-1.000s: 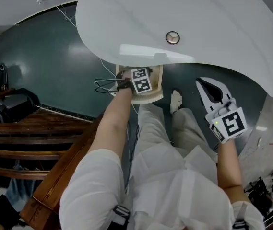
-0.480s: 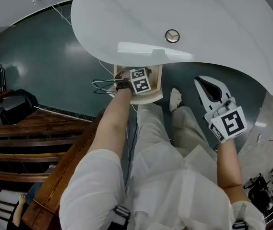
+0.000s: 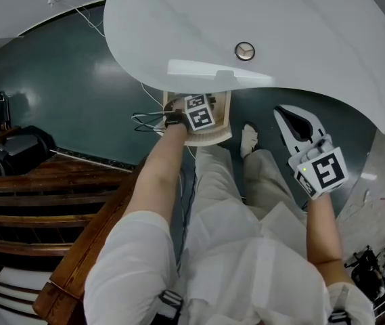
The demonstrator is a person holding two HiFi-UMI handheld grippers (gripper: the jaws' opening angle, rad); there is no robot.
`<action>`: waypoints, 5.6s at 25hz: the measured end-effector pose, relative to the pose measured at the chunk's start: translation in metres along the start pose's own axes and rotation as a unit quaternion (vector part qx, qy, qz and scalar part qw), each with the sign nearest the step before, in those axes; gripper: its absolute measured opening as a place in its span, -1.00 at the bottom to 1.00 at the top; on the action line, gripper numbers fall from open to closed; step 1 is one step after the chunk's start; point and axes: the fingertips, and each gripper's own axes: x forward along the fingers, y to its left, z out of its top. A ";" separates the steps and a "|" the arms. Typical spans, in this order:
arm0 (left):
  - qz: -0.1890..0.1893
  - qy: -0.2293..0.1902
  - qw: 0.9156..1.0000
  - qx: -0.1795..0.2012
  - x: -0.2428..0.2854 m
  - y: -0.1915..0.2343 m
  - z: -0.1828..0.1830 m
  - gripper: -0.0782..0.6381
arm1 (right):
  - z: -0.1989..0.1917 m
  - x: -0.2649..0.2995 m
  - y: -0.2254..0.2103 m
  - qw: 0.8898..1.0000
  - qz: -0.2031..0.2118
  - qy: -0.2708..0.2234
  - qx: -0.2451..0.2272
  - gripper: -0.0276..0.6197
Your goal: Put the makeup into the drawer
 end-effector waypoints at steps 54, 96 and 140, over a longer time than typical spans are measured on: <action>0.192 -0.185 0.963 -0.027 -0.266 0.054 0.168 -0.73 | 0.080 -0.071 -0.023 0.996 -0.031 -0.080 -0.010 -0.88; 0.113 -0.070 0.991 -0.010 -0.196 0.101 0.190 -0.13 | 0.051 -0.112 -0.045 0.991 -0.089 -0.088 0.039 -0.88; 0.129 -0.089 0.983 -0.095 -0.212 0.000 0.086 -0.14 | 0.057 -0.064 0.030 0.998 0.024 -0.058 -0.024 -0.88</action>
